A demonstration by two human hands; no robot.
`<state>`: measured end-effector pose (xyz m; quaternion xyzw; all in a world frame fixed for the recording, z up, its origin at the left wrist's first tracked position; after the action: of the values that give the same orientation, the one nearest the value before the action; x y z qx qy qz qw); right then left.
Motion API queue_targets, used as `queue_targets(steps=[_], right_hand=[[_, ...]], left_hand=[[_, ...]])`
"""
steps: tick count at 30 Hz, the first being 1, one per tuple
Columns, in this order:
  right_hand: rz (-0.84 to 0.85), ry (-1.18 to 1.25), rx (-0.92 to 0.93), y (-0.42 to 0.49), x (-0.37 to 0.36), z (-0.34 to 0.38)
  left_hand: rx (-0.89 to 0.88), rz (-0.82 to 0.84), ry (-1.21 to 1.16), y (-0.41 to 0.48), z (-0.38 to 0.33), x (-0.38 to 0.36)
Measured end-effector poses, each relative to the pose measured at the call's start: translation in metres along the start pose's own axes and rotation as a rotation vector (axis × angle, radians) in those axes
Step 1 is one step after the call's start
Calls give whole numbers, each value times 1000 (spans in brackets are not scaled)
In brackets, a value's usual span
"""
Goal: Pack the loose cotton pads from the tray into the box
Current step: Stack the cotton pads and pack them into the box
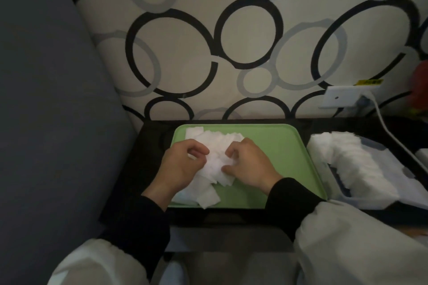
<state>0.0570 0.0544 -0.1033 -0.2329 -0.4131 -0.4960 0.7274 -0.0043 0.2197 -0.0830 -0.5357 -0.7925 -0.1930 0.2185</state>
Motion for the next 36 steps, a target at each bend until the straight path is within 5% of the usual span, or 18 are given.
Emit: queue_targets(steps=[17,20,25,36], right_hand=[[-23,747,2,-6,31,8],[-33,632,-66,-13,24,5],[256,156,7,-32,-11,10],[266,-75,-67,-42,-51,28]], left_hand=[[-102,177,-224,-4,-23,-17],[-69,114,-180,-5,-16,-11],[20,15,-237,-7,1,11],[92,-42,-261,-14,24,41]])
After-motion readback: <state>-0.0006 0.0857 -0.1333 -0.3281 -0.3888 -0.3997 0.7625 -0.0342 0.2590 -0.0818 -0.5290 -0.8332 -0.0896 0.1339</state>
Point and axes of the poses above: each hand's wrist, its own y-axis towards the middle knuckle, its own x-axis out of the back of the hand, z = x × y, the point moved 7 cm from there along y, towards the middle knuckle, and after that the axes turned 4 degrees about -z, right-handed, at the moved point
